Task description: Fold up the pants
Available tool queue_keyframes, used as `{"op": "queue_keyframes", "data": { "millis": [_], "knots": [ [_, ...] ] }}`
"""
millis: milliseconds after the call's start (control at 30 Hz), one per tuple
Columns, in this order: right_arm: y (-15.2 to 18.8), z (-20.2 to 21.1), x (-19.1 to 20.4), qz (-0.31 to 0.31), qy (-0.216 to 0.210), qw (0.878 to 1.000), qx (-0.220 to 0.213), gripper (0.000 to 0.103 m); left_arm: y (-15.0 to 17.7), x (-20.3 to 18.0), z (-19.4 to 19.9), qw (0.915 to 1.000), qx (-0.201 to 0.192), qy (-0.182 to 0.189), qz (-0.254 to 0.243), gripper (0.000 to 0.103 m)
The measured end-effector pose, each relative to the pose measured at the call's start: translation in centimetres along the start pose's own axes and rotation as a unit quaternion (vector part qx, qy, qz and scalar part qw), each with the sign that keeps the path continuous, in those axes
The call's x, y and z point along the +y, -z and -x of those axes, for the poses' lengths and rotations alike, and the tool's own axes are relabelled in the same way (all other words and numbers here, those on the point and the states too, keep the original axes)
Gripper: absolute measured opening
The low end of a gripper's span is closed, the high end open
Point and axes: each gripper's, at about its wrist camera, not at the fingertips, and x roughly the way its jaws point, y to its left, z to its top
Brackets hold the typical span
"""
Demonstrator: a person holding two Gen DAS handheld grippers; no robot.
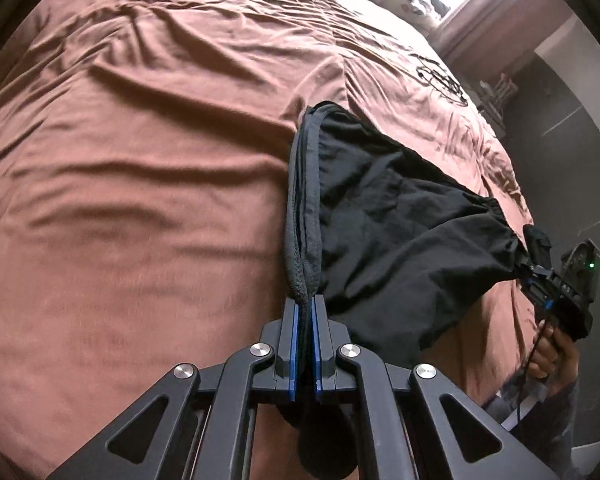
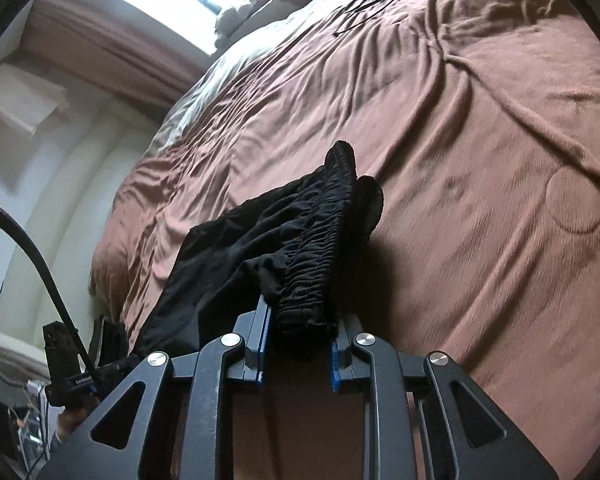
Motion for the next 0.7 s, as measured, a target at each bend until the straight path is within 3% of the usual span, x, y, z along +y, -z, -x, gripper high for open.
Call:
{"op": "queue_keyframes", "data": {
  "millis": [400, 700],
  "knots": [
    [-0.6, 0.1, 0.9, 0.070, 0.012, 0.995, 0.065, 0.019, 8.5, 1.6, 0.8, 0.9951, -0.002, 0.046, 0.088, 0.006],
    [-1.2, -0.6, 1.4, 0.115, 0.043, 0.989, 0.085, 0.021, 10.4, 1.7, -0.5, 0.9925, -0.017, 0.070, 0.099, 0.007]
  ]
}}
